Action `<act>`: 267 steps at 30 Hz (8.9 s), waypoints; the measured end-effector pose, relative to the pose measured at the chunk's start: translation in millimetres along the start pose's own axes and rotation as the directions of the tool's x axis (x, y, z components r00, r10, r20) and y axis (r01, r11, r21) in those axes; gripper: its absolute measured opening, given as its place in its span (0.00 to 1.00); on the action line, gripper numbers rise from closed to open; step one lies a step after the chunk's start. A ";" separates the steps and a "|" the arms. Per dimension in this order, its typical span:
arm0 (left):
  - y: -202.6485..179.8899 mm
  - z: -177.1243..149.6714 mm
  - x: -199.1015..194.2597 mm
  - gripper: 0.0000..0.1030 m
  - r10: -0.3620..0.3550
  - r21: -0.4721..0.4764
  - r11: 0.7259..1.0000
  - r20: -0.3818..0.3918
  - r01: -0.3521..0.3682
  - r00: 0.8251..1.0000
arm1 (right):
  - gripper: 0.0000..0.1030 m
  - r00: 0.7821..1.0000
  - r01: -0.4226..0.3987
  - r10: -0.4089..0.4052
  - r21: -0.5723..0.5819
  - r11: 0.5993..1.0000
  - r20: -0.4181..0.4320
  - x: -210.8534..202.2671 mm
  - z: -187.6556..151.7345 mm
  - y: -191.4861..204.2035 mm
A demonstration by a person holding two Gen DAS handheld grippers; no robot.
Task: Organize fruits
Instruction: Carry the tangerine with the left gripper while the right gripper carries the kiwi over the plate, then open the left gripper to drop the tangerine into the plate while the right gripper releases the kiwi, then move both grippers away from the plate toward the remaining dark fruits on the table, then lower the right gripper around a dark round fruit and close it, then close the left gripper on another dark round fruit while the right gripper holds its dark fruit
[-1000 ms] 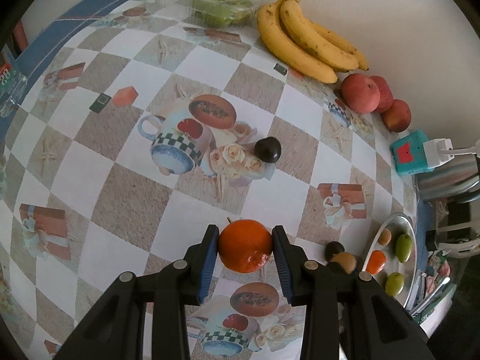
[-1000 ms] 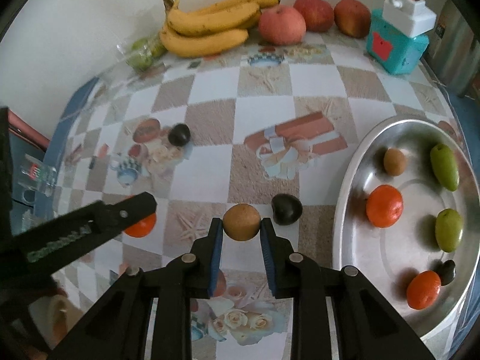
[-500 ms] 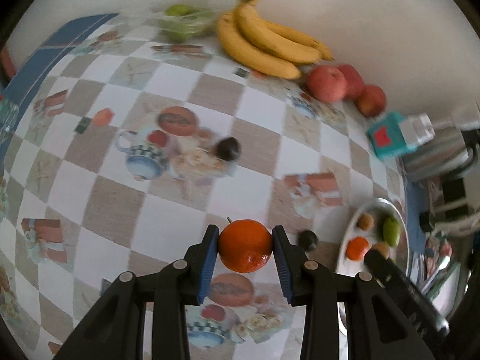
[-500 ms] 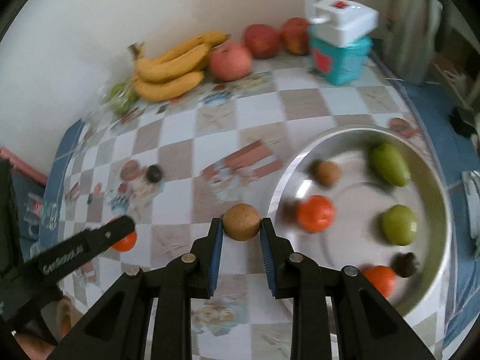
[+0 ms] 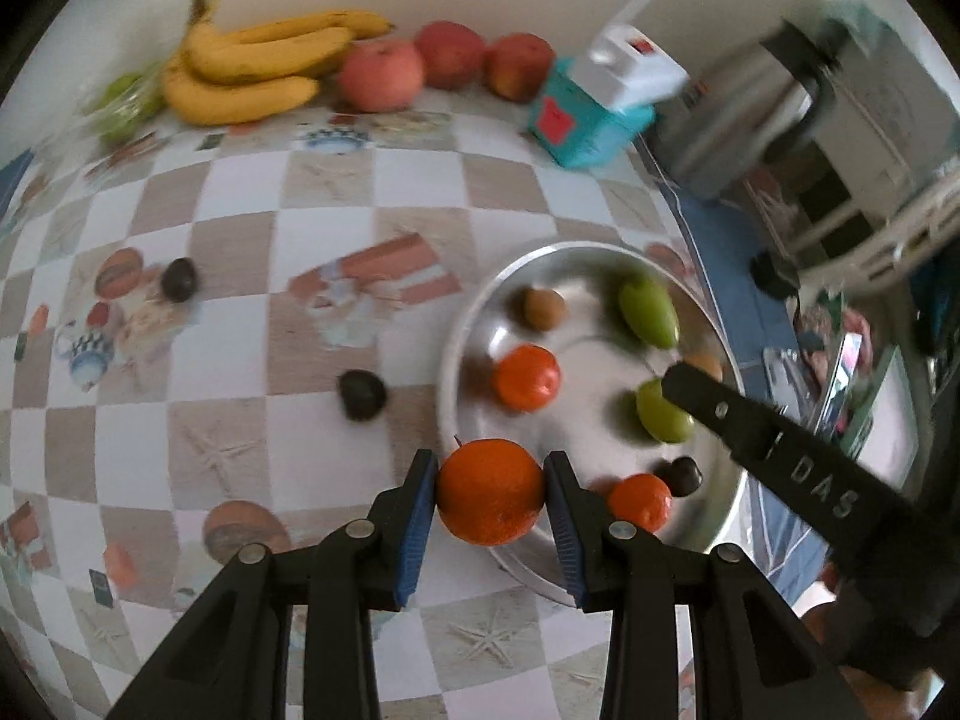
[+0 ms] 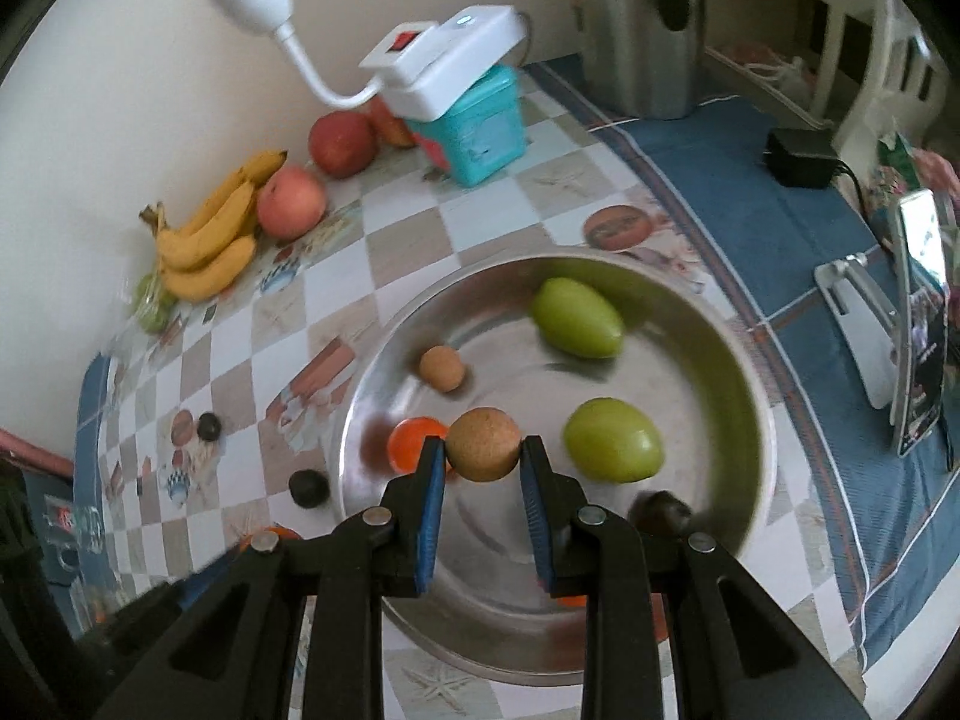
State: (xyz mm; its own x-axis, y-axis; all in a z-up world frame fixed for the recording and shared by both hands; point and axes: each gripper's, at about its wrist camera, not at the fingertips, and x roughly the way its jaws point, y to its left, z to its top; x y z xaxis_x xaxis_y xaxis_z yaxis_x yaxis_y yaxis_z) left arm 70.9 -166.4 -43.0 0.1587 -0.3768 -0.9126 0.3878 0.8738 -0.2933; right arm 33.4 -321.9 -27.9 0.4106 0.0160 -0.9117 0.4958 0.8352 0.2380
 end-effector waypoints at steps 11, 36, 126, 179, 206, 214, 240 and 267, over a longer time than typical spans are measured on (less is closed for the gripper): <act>-23.5 -5.4 17.3 0.38 0.029 0.090 0.996 -0.015 -0.027 0.999 | 0.26 1.000 -0.011 0.011 0.033 0.999 0.004 -2.0 1.8 -14.8; -31.0 -6.4 32.5 0.38 0.074 0.164 0.983 0.046 -0.081 0.996 | 0.26 0.998 -0.016 0.017 0.018 1.000 -0.062 16.8 -3.4 -16.9; 115.7 11.5 -47.9 0.68 0.284 -0.326 0.917 0.129 -0.230 0.950 | 0.52 0.995 0.012 -0.031 -0.193 0.981 -0.096 20.6 -15.5 50.9; 198.7 6.8 -82.1 1.00 0.556 -0.355 0.796 0.110 -0.490 0.824 | 0.87 0.997 -0.039 0.015 -0.325 0.945 -0.074 48.9 -33.8 93.0; 195.5 8.2 -12.6 1.00 0.481 -0.307 0.829 -0.035 -0.467 0.876 | 0.87 0.996 -0.090 0.073 -0.467 0.880 -0.055 66.9 -49.1 144.9; 200.5 8.4 -12.0 1.00 0.472 -0.324 0.828 -0.038 -0.458 0.881 | 0.65 0.998 -0.056 0.036 -0.455 0.889 -0.054 75.0 -47.2 142.4; 204.3 9.4 -11.9 1.00 0.454 -0.343 0.832 -0.033 -0.436 0.891 | 0.28 0.994 0.065 -0.097 -0.482 0.874 -0.041 99.4 -54.2 142.3; 215.2 15.2 -10.9 1.00 0.380 -0.401 0.855 0.053 -0.328 0.924 | 0.25 0.998 -0.027 0.007 -0.371 0.928 -0.057 70.2 -31.1 149.8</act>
State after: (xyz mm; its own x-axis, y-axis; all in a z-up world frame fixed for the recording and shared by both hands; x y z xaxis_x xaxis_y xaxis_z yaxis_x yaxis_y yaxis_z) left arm 166.4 21.1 -91.9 0.3420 -0.0325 -0.9392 -0.0851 0.9942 -0.0654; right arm 112.7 -178.6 -66.8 0.3700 0.0526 -0.9276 0.1656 0.9787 0.1216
